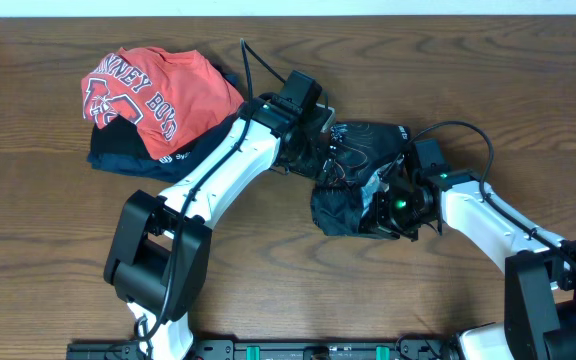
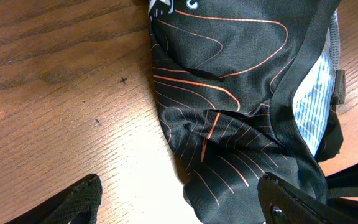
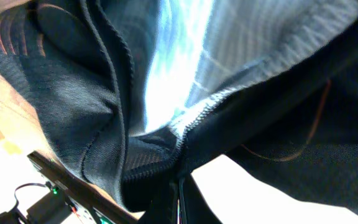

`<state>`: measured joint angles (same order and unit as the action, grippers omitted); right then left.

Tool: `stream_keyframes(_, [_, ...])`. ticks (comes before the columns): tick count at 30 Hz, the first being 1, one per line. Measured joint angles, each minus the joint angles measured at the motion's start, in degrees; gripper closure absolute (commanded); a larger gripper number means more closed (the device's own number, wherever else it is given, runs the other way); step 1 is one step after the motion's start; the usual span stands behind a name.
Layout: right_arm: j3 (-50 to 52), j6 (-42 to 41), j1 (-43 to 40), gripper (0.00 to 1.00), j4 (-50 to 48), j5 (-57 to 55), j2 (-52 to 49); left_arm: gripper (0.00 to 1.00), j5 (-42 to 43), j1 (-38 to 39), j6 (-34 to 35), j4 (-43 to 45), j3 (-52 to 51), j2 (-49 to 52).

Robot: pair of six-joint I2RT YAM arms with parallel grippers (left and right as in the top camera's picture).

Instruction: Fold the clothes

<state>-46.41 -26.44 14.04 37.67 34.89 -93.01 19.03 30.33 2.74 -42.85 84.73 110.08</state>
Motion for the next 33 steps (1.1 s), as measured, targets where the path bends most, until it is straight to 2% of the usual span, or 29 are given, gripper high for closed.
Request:
stream_keyframes(1, [0.00,-0.07,-0.04,0.99,0.48,-0.22,0.00,0.17,0.00,0.00,0.00,0.00,0.00,0.00])
stream_keyframes(3, [-0.02,0.11,-0.37,0.99,1.84,-1.09,0.00,0.09,0.00,0.00,-0.04,-0.02,0.00,0.00])
stream_keyframes(9, [-0.85,1.97,-2.34,0.99,8.04,-8.15,1.73,0.04,0.07,0.00,-0.52,-0.02,0.00,0.00])
stream_keyframes(17, [-2.38,4.57,-2.73,0.99,9.97,-15.72,12.02,0.01,0.96,0.42,-1.31,2.93,0.00,0.02])
stream_keyframes(27, [-2.56,4.24,-3.17,0.98,19.65,-31.74,13.05,0.01,2.01,2.47,-1.31,2.86,0.00,0.46])
stream_keyframes(28, [-2.56,4.20,-3.26,0.95,20.28,-32.48,13.05,0.01,2.01,2.45,-1.31,2.89,0.00,0.46])
stream_keyframes(30, [-2.56,3.58,-3.32,0.75,21.29,-33.51,13.05,0.01,2.01,2.40,-1.31,2.89,0.00,0.46])
stream_keyframes(33, [-2.56,3.65,-3.32,0.76,22.34,-34.95,13.05,0.01,2.01,2.40,-1.31,2.89,0.00,0.46])
